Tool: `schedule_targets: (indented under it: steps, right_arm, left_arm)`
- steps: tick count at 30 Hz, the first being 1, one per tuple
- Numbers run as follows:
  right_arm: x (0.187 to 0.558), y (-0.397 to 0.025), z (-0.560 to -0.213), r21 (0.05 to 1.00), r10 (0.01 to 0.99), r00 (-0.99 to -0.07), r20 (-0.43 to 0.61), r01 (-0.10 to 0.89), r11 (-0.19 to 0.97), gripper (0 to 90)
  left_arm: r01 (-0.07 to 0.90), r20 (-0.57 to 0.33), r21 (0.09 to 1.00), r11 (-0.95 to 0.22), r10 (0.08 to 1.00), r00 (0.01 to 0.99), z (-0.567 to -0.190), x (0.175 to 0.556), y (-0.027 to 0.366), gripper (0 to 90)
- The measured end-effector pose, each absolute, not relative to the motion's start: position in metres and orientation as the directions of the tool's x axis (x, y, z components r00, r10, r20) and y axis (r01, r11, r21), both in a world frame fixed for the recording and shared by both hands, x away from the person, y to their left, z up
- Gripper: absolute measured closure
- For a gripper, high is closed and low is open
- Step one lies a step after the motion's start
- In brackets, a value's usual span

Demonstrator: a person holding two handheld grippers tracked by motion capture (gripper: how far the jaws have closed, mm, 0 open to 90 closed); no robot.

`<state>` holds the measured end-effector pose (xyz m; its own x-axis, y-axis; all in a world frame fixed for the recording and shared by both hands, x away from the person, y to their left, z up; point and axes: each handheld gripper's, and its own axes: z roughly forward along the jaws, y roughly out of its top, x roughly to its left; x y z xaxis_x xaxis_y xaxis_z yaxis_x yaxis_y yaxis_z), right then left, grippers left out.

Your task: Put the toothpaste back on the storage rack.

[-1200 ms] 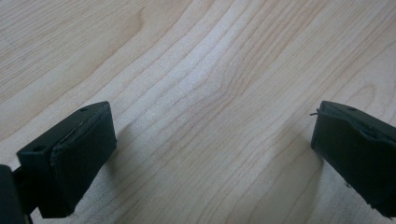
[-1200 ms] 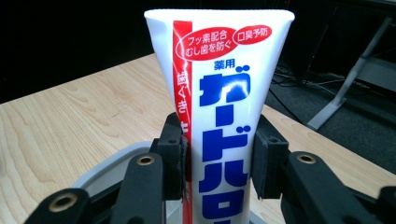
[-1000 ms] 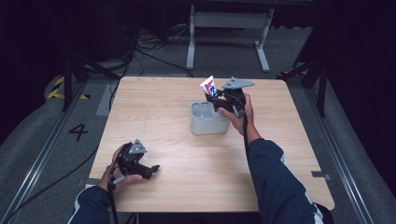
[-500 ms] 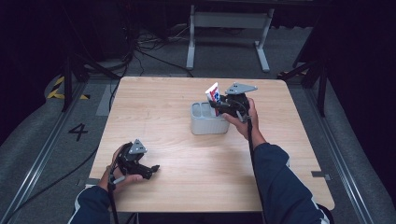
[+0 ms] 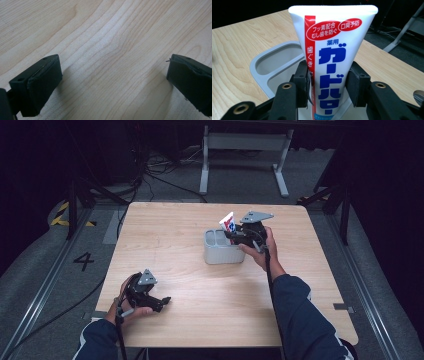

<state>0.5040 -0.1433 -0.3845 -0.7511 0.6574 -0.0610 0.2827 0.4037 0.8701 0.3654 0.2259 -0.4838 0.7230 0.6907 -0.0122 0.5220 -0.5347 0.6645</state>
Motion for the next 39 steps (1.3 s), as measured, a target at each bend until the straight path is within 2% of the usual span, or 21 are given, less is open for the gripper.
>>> schedule_targets:
  steps: [28, 29, 35, 39]
  right_arm:
    - [0.493, -0.134, -0.382, 0.837, 0.598, -0.796, -0.098, 0.259, 0.482, 54.1]
    - [0.492, -0.134, -0.382, 0.836, 0.596, -0.796, -0.102, 0.256, 0.485, 56.9]
    - [0.492, -0.135, -0.381, 0.837, 0.603, -0.792, -0.098, 0.263, 0.481, 53.0]
    - [0.492, -0.137, -0.380, 0.839, 0.607, -0.789, -0.094, 0.265, 0.475, 53.5]
  left_arm:
    - [0.522, -0.012, 0.665, -0.534, 0.691, 0.722, -0.484, 0.365, 0.226, 0.4]
    - [0.523, -0.012, 0.664, -0.534, 0.692, 0.722, -0.484, 0.365, 0.226, 0.4]
    - [0.523, -0.012, 0.665, -0.534, 0.692, 0.722, -0.484, 0.365, 0.226, 0.4]
    - [0.523, -0.011, 0.664, -0.534, 0.692, 0.722, -0.484, 0.365, 0.226, 0.5]
